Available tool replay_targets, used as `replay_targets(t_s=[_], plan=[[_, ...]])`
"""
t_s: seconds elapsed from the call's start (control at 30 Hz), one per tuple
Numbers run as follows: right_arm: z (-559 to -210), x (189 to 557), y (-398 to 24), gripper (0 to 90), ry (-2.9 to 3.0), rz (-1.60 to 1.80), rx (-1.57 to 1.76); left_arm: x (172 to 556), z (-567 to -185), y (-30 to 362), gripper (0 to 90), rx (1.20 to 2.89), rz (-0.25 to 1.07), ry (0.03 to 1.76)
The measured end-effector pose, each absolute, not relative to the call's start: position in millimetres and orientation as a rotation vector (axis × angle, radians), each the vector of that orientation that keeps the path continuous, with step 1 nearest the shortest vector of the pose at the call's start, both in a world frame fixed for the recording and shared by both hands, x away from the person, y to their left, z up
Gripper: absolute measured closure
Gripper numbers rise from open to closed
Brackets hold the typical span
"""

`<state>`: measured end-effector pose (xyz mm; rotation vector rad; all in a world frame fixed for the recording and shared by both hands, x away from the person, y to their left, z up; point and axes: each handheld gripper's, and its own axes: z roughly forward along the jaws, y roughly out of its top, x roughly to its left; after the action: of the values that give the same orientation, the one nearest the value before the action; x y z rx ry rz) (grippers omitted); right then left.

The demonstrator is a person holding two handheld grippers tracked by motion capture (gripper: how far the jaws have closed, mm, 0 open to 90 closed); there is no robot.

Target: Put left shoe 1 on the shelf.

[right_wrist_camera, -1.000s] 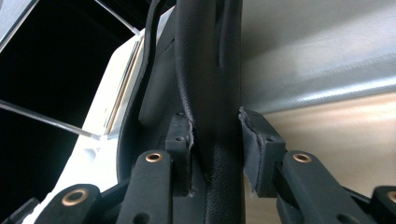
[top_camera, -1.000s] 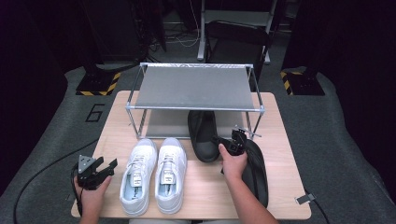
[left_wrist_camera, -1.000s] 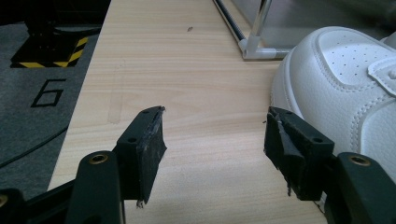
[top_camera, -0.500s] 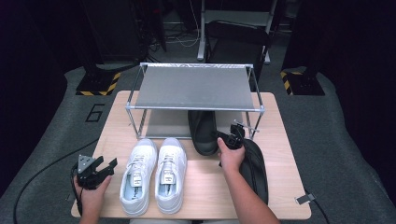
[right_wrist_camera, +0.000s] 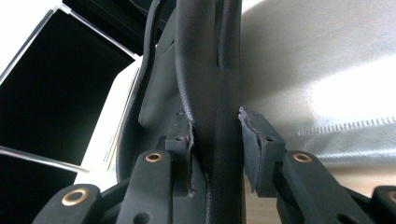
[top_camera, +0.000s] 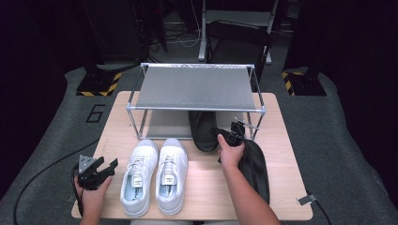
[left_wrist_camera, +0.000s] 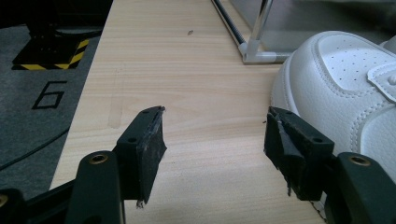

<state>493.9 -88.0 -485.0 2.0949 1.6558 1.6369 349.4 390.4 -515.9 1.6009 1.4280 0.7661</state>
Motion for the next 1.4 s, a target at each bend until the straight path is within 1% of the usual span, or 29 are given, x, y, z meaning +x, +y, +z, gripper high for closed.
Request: replay_targets(t_s=[0.13,0.37,0.6,0.67,0.77,0.87,0.93,1.17,1.4], plan=[[-487.3,498.5,-82.8,65.8,1.626,1.680,2.125,349.4,-516.2,390.6,37.4,1.590,0.776,1.429],[-496.2,509.5,-79.2,65.8,1.625,1.648,2.128,349.5,-516.2,390.9,37.4,1.598,0.768,1.430],[-497.6,519.4,-73.6,65.9,1.579,1.707,2.169,349.1,-516.8,392.0,37.4,1.579,0.780,1.429],[-501.0,523.7,-73.8,65.8,1.601,1.686,2.125,348.4,-516.0,393.8,37.4,1.598,0.768,1.431],[-502.7,527.0,-72.3,65.8,1.598,1.705,2.127,348.2,-516.4,394.3,37.4,1.591,0.767,1.435],[-504.3,531.7,-69.9,65.7,1.594,1.656,2.148,347.8,-516.3,394.6,37.4,1.594,0.770,1.434],[-507.3,534.7,-69.6,65.7,1.585,1.691,2.117,347.7,-516.3,394.5,37.4,1.594,0.770,1.433],[-510.8,543.3,-68.5,65.7,1.540,1.677,2.192,347.2,-517.6,394.0,37.4,1.576,0.778,1.433],[-511.6,549.1,-68.7,65.5,1.532,1.639,2.187,345.6,-516.8,395.0,37.4,1.585,0.770,1.431]])
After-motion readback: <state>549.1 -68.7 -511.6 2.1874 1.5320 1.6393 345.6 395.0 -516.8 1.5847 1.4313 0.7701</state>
